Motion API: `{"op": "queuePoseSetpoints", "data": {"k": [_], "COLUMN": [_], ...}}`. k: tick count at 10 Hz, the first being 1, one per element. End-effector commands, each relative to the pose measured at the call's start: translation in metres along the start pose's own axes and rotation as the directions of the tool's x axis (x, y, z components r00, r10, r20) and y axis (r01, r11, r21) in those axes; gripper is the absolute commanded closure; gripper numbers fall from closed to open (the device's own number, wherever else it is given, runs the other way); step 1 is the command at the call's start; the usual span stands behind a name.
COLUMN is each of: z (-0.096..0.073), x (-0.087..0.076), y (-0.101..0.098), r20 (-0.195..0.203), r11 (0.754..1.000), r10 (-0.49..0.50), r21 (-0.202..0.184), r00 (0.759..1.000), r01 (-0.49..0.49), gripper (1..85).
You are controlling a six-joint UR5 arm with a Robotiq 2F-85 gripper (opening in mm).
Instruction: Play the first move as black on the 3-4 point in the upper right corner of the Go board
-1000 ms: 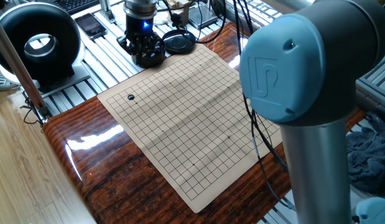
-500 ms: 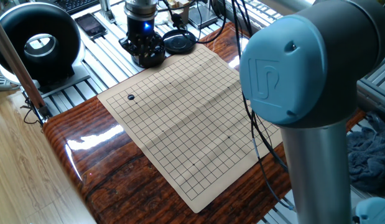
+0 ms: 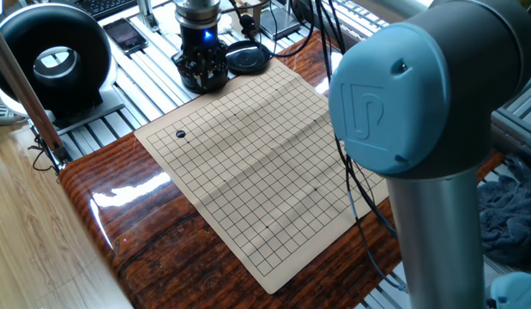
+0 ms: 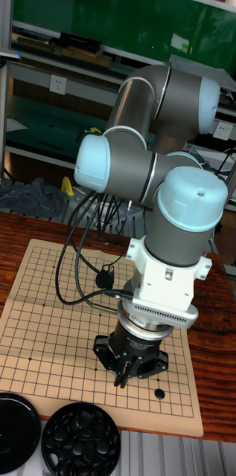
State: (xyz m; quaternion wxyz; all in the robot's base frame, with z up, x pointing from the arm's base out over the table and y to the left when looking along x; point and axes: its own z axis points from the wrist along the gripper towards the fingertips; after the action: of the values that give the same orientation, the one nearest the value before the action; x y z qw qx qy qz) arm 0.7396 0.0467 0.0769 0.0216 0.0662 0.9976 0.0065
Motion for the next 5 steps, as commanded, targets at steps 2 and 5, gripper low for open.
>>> {"op": "queuePoseSetpoints", "data": {"k": [2, 5], "z": [-0.0012, -0.0012], "x": [-0.0027, -0.0009], "y": [-0.0064, 0.0022], "r20": [0.008, 0.003], "r11": [0.997, 0.999], "r10": [-0.078, -0.042], "r21": [0.021, -0.013], "r00": [0.997, 0.999], "r01": [0.078, 0.042], "gripper": [84.3, 84.3]}}
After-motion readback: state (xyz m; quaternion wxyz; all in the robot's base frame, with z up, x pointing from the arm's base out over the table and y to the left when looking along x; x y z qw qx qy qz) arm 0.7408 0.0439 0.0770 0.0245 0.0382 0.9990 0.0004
